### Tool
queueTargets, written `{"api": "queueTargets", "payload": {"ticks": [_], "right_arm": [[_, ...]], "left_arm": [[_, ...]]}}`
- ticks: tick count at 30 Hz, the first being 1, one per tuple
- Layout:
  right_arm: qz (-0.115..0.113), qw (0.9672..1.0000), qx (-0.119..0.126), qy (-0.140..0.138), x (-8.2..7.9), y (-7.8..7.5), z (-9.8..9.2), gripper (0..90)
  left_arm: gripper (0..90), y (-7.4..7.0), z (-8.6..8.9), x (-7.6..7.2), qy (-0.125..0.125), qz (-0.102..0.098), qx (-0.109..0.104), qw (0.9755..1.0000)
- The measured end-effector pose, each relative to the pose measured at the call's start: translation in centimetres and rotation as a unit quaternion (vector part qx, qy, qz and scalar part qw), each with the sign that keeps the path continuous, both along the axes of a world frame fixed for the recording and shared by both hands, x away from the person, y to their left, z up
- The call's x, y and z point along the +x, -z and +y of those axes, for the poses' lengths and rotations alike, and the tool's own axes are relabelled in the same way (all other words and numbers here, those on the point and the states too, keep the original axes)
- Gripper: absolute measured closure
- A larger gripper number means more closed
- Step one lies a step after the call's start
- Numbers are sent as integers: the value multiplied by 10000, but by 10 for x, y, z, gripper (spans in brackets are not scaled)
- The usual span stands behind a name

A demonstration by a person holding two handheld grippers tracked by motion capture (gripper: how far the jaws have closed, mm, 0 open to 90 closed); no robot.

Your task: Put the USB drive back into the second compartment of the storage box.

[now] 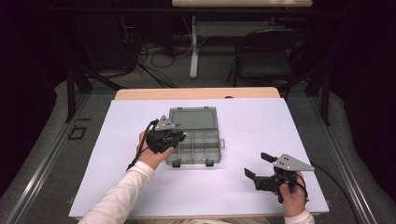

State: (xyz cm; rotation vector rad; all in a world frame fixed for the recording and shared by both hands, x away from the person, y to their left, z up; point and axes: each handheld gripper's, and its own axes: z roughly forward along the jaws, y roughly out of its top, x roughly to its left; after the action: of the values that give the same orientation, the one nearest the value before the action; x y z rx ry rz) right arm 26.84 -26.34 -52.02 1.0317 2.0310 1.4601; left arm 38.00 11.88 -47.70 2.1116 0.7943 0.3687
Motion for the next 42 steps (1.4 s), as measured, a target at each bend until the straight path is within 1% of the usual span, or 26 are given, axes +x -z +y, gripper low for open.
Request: {"api": "queueTargets", "payload": {"ticks": [1, 2, 7, 9, 11, 14, 19, 23, 24, 26, 31, 37, 38, 42], "right_arm": [[0, 10000, 0, 0, 0, 0, 0, 114], [-6, 10000, -2, -7, 0, 0, 0, 114], [-1, 10000, -13, -13, 0, 0, 0, 114], [26, 10000, -13, -7, 0, 0, 0, 114], [26, 10000, -12, -10, 0, 0, 0, 114], [8, 10000, -18, -25, 0, 0, 0, 114], [18, 10000, -15, -24, 0, 0, 0, 114], [26, 10000, -24, -32, 0, 0, 0, 114], [49, 10000, -10, -25, 0, 1, 0, 114], [26, 10000, -27, -34, 0, 0, 0, 114], [37, 10000, -26, -35, 0, 1, 0, 114], [38, 10000, -30, -42, 0, 1, 0, 116], [32, 10000, -36, -37, 0, 1, 0, 118], [35, 10000, -43, -46, 0, 1, 0, 118]], "left_arm": [[792, 1, 0, 1, -17, 17, 1, 10000], [792, 2, 0, 3, -38, -2, 55, 10000], [792, 4, -1, 7, -68, -6, 91, 9999], [792, 5, -2, 9, -74, 29, 124, 9999], [792, 7, -3, 11, -62, 10, 191, 9998], [792, 9, -5, 13, -60, 33, 201, 9998], [792, 14, -10, 16, -22, 11, 340, 9994], [792, 17, -12, 19, -8, 19, 388, 9992], [792, 19, -13, 20, 6, 52, 416, 9991], [792, 20, -14, 22, -2, 54, 443, 9990], [792, 25, -15, 25, -1, 79, 449, 9990], [792, 31, -18, 29, 21, 128, 552, 9984], [792, 33, -19, 30, 29, 139, 600, 9981], [792, 35, -21, 32, 12, 172, 616, 9980]]}}
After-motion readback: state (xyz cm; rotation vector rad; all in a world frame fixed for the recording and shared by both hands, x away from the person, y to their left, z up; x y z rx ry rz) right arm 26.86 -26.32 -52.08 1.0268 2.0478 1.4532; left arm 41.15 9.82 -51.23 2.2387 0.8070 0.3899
